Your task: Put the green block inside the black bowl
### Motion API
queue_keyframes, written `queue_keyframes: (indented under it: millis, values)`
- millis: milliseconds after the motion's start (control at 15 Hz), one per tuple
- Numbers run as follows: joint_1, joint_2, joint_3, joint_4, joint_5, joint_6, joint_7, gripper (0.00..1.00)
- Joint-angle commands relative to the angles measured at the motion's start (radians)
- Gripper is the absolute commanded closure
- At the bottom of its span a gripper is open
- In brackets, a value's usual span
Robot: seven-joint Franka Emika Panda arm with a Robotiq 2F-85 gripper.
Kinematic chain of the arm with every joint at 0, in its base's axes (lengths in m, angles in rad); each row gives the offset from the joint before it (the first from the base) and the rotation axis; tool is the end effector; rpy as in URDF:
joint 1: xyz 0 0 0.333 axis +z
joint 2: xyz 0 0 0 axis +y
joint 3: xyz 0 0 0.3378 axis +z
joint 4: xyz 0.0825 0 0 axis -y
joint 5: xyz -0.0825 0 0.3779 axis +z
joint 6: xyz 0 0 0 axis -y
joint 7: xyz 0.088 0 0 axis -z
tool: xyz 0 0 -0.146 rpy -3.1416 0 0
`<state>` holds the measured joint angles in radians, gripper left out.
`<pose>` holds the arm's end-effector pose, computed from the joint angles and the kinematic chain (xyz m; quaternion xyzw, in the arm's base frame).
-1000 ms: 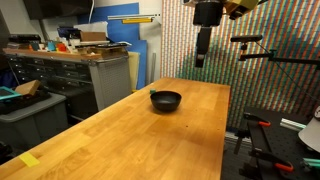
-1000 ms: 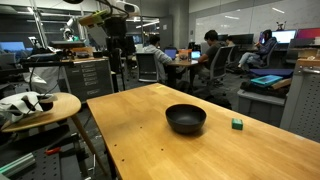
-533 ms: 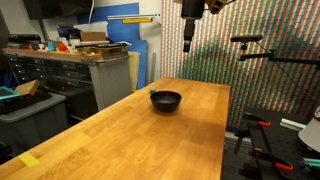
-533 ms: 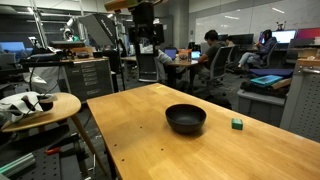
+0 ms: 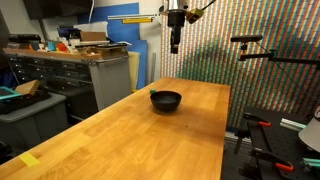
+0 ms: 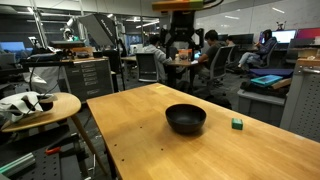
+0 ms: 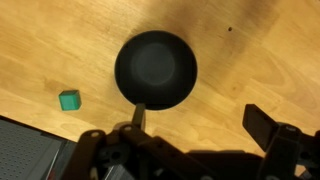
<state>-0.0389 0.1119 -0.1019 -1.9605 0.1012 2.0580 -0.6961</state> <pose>0.5725 -0.0710 0.4035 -0.9672 -0.2510 -0.0096 0.0383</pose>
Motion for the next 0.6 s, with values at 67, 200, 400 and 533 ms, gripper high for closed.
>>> queue_keyframes:
  millis: [67,200,400,533]
  values:
    - [-0.087,0.203,0.023,0.240,0.010,-0.061,-0.250,0.00]
    - [-0.114,0.275,0.031,0.308,0.000,-0.045,-0.300,0.00]
    - [-0.144,0.371,0.044,0.396,0.003,-0.013,-0.321,0.00]
    - [-0.159,0.430,0.055,0.448,0.004,0.002,-0.309,0.00]
